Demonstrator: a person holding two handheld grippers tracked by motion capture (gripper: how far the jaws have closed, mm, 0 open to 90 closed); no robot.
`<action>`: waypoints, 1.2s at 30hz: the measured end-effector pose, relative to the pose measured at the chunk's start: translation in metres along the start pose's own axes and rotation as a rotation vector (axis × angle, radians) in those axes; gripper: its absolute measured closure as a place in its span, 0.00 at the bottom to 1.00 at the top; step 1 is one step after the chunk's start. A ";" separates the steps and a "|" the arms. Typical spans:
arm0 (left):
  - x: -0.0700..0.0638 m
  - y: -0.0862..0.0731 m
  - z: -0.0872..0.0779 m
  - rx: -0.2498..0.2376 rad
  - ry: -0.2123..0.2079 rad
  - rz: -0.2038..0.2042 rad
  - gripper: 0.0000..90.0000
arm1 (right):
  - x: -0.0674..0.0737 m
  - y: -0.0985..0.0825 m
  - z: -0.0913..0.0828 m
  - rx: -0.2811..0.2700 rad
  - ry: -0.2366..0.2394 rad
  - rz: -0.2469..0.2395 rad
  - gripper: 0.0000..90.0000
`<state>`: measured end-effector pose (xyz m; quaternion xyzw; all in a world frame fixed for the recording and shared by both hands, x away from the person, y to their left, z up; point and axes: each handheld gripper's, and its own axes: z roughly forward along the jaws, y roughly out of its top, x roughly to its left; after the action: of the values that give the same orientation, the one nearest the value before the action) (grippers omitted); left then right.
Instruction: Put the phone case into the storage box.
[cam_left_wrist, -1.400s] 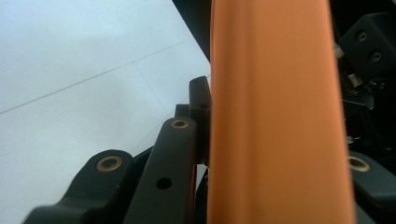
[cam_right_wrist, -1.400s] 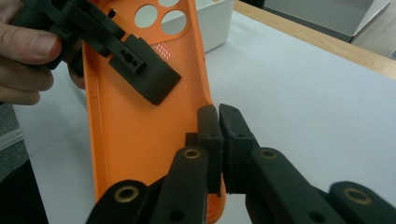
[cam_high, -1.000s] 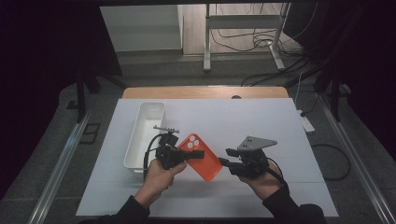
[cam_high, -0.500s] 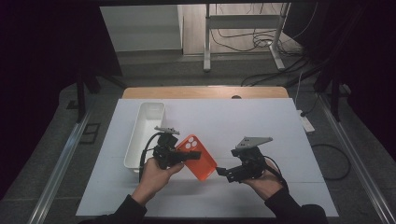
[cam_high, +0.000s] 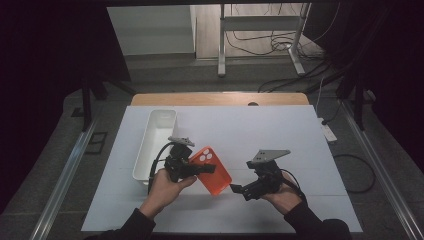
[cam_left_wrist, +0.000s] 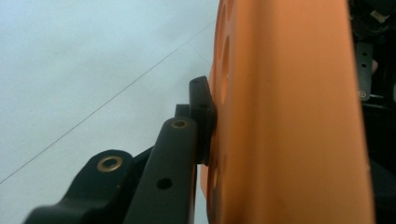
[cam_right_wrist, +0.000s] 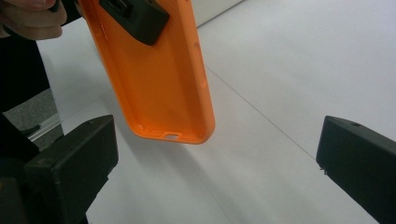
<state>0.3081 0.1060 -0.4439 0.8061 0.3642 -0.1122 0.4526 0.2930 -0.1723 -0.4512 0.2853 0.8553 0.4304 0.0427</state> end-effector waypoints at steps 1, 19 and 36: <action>0.000 0.000 0.000 -0.001 -0.003 0.003 0.94 | 0.000 0.000 0.000 0.002 0.003 -0.002 0.00; -0.009 0.003 0.006 0.016 -0.092 0.068 0.94 | 0.012 0.002 0.009 0.037 0.075 -0.043 0.00; -0.019 0.005 0.011 0.030 -0.182 0.125 0.94 | 0.023 0.005 0.016 0.127 0.129 -0.058 0.16</action>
<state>0.2995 0.0862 -0.4374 0.8205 0.2687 -0.1619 0.4779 0.2815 -0.1468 -0.4540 0.2342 0.8897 0.3915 -0.0179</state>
